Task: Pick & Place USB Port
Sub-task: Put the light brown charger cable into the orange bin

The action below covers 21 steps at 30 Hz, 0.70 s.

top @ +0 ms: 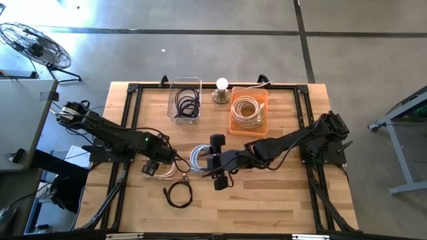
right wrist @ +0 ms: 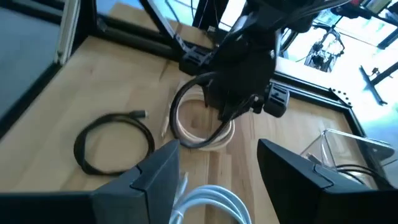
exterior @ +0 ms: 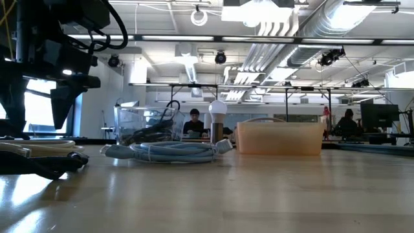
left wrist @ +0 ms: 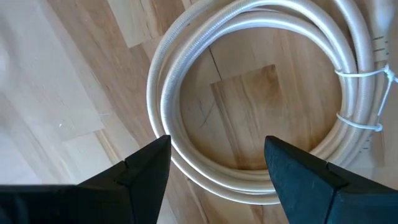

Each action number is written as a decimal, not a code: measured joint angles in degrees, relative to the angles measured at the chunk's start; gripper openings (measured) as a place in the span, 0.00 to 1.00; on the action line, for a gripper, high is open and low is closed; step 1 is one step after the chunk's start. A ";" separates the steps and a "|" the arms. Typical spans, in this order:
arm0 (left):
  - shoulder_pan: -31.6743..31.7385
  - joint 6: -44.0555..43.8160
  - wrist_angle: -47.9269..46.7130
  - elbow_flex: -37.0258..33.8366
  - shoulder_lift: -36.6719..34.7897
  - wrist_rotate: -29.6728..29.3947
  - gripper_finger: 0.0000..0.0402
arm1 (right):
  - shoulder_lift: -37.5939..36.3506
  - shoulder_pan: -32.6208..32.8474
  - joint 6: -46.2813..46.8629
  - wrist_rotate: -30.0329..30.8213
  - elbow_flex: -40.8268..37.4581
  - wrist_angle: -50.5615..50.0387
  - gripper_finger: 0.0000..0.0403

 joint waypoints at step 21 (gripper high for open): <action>0.01 0.87 0.00 0.00 0.00 -0.20 0.63 | 0.02 -1.50 -1.08 -1.04 0.00 5.61 0.51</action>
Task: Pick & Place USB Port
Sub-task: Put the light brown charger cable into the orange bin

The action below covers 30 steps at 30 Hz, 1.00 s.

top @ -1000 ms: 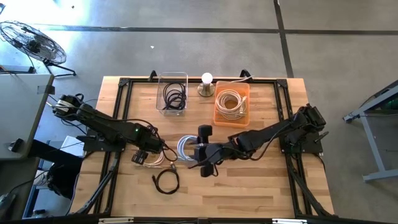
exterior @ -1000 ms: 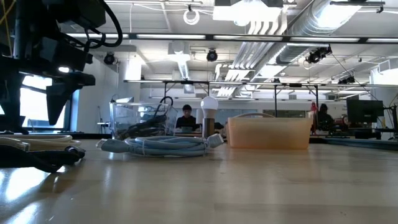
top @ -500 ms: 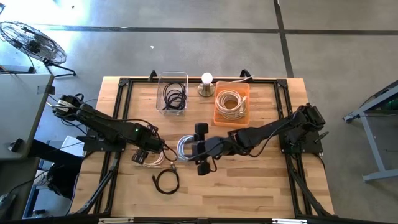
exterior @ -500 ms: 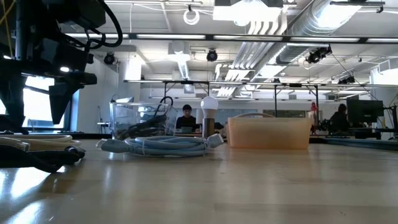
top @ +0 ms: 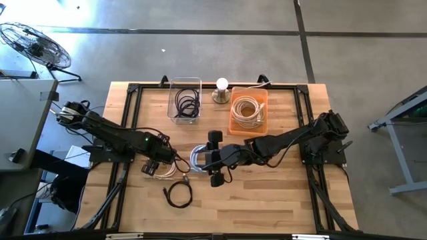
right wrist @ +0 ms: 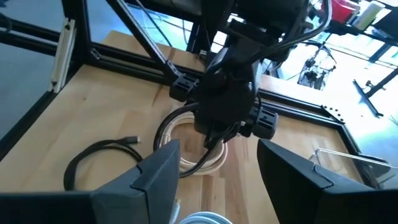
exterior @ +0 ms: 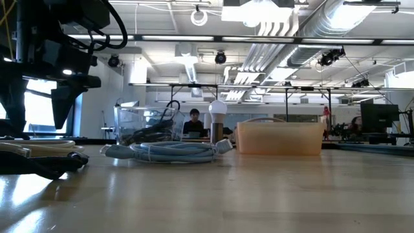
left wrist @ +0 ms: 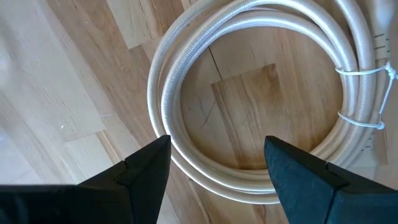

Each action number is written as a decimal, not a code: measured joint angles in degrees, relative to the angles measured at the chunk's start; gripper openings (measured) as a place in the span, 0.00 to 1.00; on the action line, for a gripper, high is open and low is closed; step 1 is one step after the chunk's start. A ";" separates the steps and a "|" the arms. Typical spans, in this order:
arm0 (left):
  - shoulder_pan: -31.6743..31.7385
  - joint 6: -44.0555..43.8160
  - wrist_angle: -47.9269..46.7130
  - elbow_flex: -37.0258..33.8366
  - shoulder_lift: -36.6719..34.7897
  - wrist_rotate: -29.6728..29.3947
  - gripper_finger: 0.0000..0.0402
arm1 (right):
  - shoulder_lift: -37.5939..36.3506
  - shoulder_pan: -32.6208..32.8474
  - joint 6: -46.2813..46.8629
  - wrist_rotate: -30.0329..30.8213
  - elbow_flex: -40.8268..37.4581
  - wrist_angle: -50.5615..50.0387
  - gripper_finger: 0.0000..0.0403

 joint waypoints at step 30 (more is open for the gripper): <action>0.02 0.48 2.63 -1.74 -0.04 -5.21 0.63 | -0.02 -2.17 7.57 -2.41 0.00 -5.60 0.51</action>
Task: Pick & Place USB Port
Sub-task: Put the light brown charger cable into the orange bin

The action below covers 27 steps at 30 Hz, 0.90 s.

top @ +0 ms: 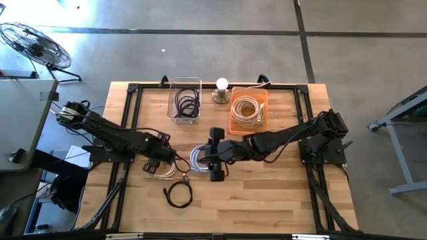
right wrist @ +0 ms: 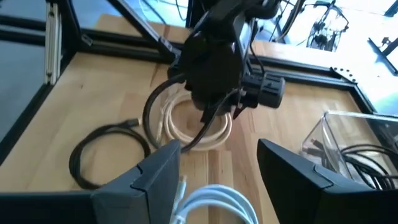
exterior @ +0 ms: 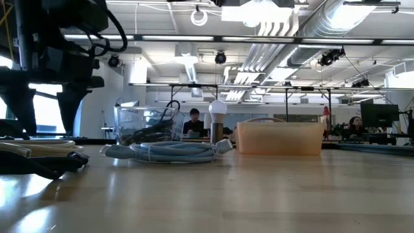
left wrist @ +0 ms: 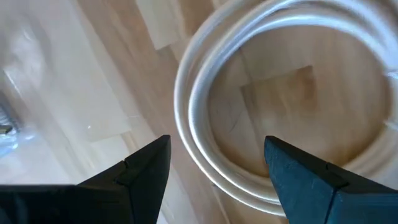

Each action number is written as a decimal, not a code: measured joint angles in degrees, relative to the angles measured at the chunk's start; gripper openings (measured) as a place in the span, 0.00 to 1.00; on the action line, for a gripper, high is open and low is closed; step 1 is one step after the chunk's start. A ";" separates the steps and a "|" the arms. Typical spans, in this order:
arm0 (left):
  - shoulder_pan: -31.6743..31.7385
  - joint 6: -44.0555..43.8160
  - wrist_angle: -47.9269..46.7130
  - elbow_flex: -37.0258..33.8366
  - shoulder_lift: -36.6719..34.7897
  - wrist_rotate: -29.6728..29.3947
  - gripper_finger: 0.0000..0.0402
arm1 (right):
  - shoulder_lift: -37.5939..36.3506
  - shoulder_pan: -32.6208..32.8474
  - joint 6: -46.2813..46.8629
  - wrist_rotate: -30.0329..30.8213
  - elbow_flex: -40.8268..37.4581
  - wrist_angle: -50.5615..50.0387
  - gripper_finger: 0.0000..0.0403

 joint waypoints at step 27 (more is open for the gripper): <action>6.01 -2.25 16.78 -12.69 -0.22 -6.17 0.07 | 0.00 0.69 1.68 -0.14 0.00 -4.57 0.51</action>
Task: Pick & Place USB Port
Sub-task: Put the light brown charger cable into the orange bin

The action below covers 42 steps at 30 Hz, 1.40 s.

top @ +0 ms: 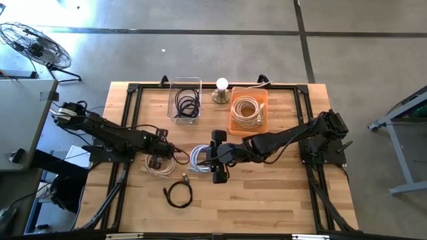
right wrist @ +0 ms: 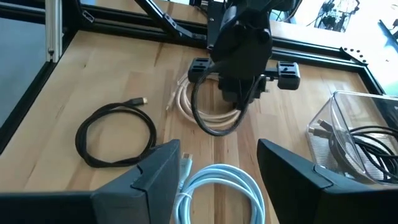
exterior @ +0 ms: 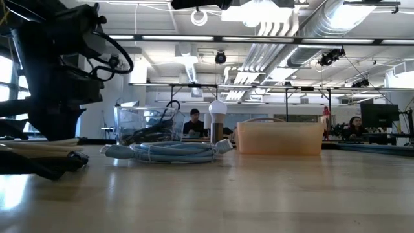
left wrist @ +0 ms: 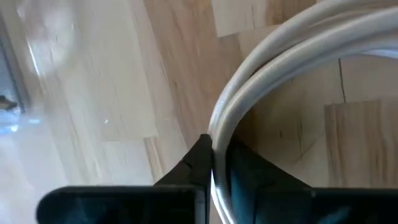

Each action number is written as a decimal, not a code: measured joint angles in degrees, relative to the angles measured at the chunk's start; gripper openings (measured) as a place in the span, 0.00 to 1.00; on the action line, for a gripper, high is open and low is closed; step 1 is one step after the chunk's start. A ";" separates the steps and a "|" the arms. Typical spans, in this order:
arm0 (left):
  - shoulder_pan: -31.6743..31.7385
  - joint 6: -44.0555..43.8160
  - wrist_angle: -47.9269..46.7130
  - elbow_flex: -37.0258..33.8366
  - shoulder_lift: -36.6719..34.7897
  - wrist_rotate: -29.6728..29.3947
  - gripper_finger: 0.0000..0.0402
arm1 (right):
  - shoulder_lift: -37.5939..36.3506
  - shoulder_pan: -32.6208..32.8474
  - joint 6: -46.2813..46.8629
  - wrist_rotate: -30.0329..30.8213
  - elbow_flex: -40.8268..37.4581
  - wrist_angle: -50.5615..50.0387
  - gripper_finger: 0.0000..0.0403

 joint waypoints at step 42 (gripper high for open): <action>-14.04 29.08 -2.86 39.34 -6.11 -5.73 0.03 | 8.99 18.25 -62.70 43.53 0.07 15.75 0.51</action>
